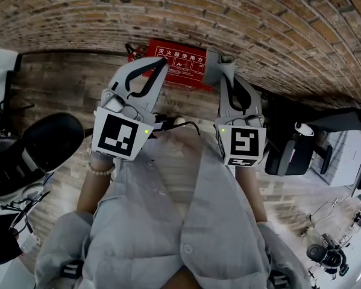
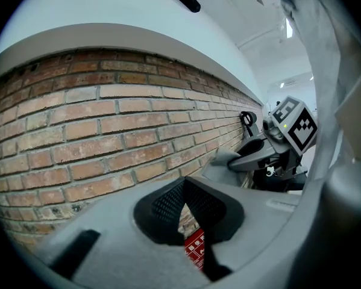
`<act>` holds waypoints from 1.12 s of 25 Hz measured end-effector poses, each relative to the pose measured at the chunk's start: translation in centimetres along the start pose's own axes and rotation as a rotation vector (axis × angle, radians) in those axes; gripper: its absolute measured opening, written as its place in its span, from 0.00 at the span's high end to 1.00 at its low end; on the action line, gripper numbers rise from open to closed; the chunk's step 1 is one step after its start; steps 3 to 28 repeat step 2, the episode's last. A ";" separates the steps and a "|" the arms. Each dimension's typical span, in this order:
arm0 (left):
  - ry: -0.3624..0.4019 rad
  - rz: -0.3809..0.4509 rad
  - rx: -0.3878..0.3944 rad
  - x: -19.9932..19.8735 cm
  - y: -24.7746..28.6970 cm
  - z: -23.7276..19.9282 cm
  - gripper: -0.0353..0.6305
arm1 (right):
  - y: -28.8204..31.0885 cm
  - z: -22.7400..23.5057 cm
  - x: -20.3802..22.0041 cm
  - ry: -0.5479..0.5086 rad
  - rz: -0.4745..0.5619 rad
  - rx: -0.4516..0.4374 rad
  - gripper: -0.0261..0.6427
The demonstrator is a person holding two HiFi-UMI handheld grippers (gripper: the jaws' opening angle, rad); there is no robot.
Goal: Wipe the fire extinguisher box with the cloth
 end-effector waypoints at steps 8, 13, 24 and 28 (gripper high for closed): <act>-0.002 -0.002 -0.001 0.1 0.0 -0.1 0.95 | 0.1 -0.1 -0.1 -0.001 0.001 -0.004 0.92; -0.002 -0.002 -0.001 0.1 0.0 -0.1 0.95 | 0.1 -0.1 -0.1 -0.001 0.001 -0.004 0.92; -0.002 -0.002 -0.001 0.1 0.0 -0.1 0.95 | 0.1 -0.1 -0.1 -0.001 0.001 -0.004 0.92; -0.002 -0.002 -0.001 0.1 0.0 -0.1 0.95 | 0.1 -0.1 -0.1 -0.001 0.001 -0.004 0.92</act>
Point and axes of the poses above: the fingertips, and each gripper's own axes: y forward along the fingers, z to its right, x out of its underside, the point moved 6 cm from there along -y, backward along the fingers, and after that the axes turned 14 degrees about x, right-handed, at the moved point
